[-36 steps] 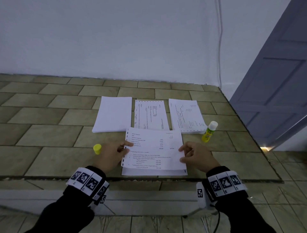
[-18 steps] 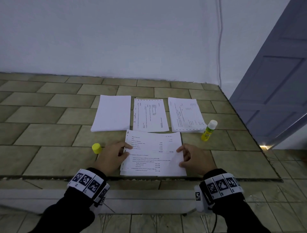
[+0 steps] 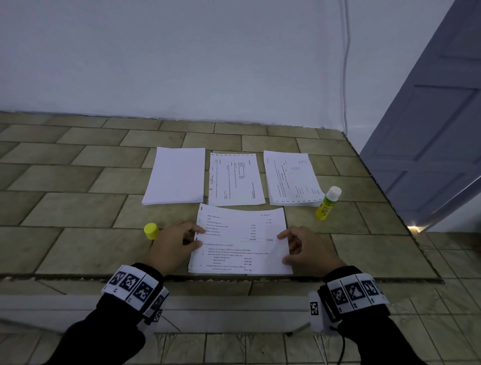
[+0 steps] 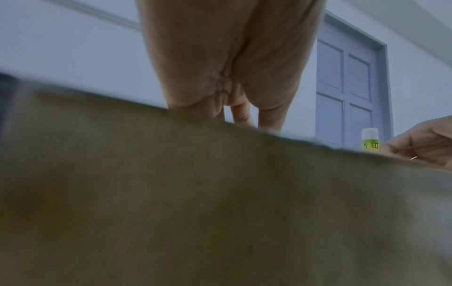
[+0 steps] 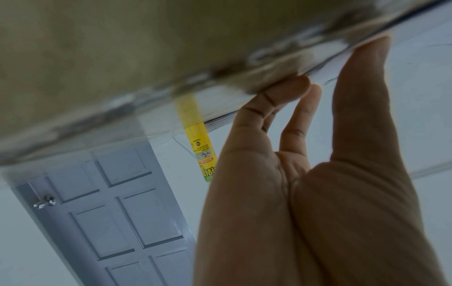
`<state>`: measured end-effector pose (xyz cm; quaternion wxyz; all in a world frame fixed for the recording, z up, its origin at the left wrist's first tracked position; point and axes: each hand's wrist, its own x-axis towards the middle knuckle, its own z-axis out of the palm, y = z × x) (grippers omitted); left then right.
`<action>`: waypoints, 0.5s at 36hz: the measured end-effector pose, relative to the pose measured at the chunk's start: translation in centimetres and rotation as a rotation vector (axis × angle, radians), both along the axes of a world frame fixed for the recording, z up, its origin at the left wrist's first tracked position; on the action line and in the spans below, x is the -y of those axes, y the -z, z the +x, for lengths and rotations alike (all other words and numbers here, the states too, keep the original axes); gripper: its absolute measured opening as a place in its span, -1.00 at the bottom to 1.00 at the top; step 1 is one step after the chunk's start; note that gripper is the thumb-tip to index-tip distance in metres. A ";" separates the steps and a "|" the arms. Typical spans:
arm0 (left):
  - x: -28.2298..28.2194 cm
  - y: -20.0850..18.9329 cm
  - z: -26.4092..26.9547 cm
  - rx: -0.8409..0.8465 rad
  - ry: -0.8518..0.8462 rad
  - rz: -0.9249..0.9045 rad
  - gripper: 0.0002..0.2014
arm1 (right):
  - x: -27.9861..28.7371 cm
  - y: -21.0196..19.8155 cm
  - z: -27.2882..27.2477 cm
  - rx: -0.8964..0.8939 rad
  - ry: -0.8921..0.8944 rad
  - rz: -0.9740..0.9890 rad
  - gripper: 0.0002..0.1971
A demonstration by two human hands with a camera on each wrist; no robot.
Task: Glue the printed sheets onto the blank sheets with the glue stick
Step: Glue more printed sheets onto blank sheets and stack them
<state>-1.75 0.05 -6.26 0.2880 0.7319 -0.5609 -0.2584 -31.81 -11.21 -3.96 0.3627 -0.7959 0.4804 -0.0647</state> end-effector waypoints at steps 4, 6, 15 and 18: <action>0.0 0.3 0.2 -0.018 -0.009 0.001 -0.76 | -0.1 -0.1 0.0 0.005 -0.005 -0.003 -0.53; 0.0 0.4 0.3 -0.020 -0.009 0.003 -0.76 | -0.2 -0.2 0.0 0.002 -0.004 0.001 -0.53; -0.1 0.5 0.3 -0.051 -0.028 0.001 -0.75 | -0.2 -0.4 0.1 -0.019 0.003 0.013 -0.54; -0.1 0.6 0.2 -0.054 -0.034 -0.010 -0.74 | -0.2 -0.4 0.2 -0.021 0.001 0.022 -0.55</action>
